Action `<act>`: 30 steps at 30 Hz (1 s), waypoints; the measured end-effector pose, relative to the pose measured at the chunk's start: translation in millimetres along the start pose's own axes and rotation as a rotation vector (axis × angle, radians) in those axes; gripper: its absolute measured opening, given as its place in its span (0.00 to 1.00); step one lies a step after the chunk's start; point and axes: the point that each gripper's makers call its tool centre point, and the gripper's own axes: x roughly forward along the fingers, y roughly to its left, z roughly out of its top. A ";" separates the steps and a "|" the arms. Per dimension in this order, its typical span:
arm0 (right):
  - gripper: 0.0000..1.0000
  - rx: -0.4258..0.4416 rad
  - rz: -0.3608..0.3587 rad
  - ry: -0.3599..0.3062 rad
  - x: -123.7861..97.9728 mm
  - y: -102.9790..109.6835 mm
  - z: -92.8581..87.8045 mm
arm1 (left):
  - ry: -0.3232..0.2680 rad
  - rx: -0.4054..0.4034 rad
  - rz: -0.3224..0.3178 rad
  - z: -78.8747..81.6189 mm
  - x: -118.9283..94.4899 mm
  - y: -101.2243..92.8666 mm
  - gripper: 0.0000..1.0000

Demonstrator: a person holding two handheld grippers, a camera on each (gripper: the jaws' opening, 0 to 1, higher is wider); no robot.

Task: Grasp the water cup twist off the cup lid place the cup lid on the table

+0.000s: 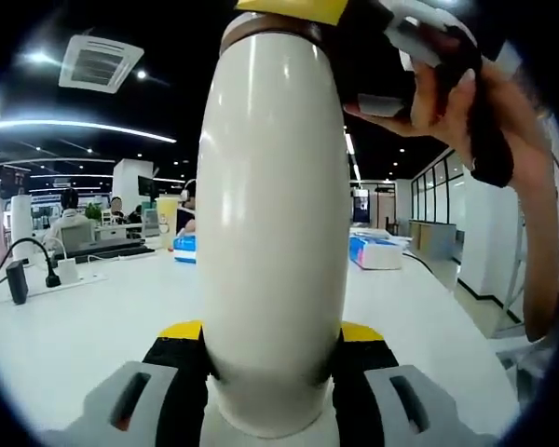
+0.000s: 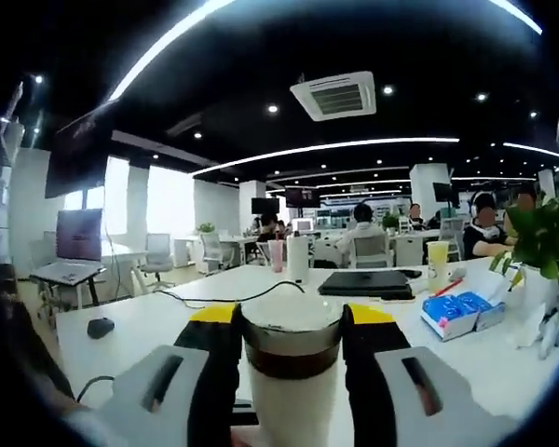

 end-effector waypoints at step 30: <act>0.44 -0.050 0.339 0.068 -4.2 10.8 -5.4 | 0.001 0.002 -0.017 -0.6 -1.9 -2.6 0.52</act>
